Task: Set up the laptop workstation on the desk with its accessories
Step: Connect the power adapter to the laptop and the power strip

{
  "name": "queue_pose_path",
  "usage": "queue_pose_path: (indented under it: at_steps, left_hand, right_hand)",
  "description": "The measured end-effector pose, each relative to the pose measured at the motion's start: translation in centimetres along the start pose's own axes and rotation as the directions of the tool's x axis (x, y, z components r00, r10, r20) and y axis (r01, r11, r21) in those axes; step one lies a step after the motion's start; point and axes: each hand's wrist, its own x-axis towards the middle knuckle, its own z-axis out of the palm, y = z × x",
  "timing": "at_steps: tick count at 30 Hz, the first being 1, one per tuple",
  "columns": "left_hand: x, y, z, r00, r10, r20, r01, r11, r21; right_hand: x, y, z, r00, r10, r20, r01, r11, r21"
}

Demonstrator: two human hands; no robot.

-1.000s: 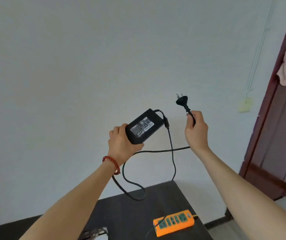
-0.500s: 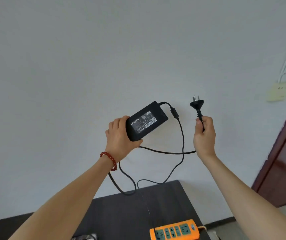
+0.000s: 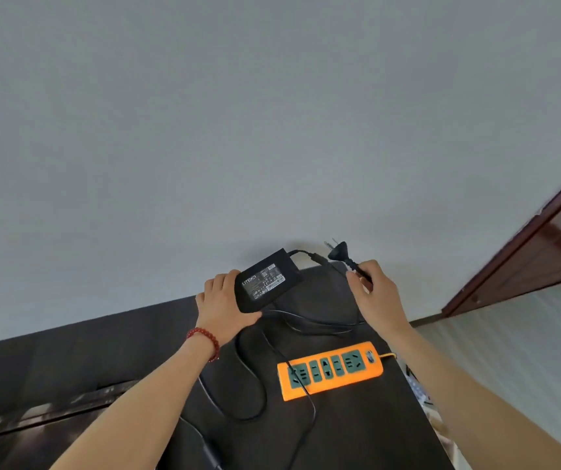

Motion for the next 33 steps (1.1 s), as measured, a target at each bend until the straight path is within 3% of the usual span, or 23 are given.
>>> queue_pose_path:
  at_steps: [3,10,20,23,25,27,29,31,33]
  left_hand:
    - [0.6,-1.7,2.5,0.996,0.005,0.089,-0.011,0.997,0.071]
    - [2.0,-4.4,5.3,0.981,-0.018,0.192,-0.021,0.98,0.2]
    - [1.7,-4.8,5.2,0.954,0.004,0.298,-0.082,0.965,0.249]
    - [-2.0,-3.2,4.4,0.977,0.117,0.179,-0.146,0.977,0.155]
    - [-6.4,-2.0,3.7,0.962,0.239,0.131,-0.242,0.97,0.003]
    - [-11.1,-0.9,2.9,0.912,0.363,0.193,-0.327,0.925,-0.194]
    - [-16.0,0.6,1.7,0.795,0.405,0.451,-0.278,0.905,-0.323]
    - [-19.8,1.7,1.2,0.595,0.398,0.699,-0.266,0.918,-0.295]
    - [-23.1,1.5,1.9,0.394,0.401,0.827,-0.417,0.88,-0.229]
  right_hand:
    - [0.2,2.0,1.4,0.999,-0.05,0.022,0.053,0.978,-0.201]
    - [0.9,3.7,4.2,0.961,-0.196,0.196,0.274,0.782,-0.56]
    - [-0.9,3.9,6.6,0.961,-0.107,0.254,0.256,0.687,-0.679]
    - [-1.9,3.5,6.5,0.965,-0.09,0.246,0.239,0.687,-0.686]
    - [-3.2,3.2,6.4,0.97,-0.069,0.232,0.212,0.709,-0.672]
    - [-4.9,3.0,6.5,0.972,-0.035,0.233,0.184,0.731,-0.657]
    - [-7.2,2.8,6.5,0.971,-0.009,0.238,0.162,0.758,-0.632]
    - [-8.9,2.7,6.5,0.971,0.003,0.239,0.147,0.779,-0.609]
    - [-10.6,3.0,6.4,0.965,0.024,0.261,0.142,0.791,-0.595]
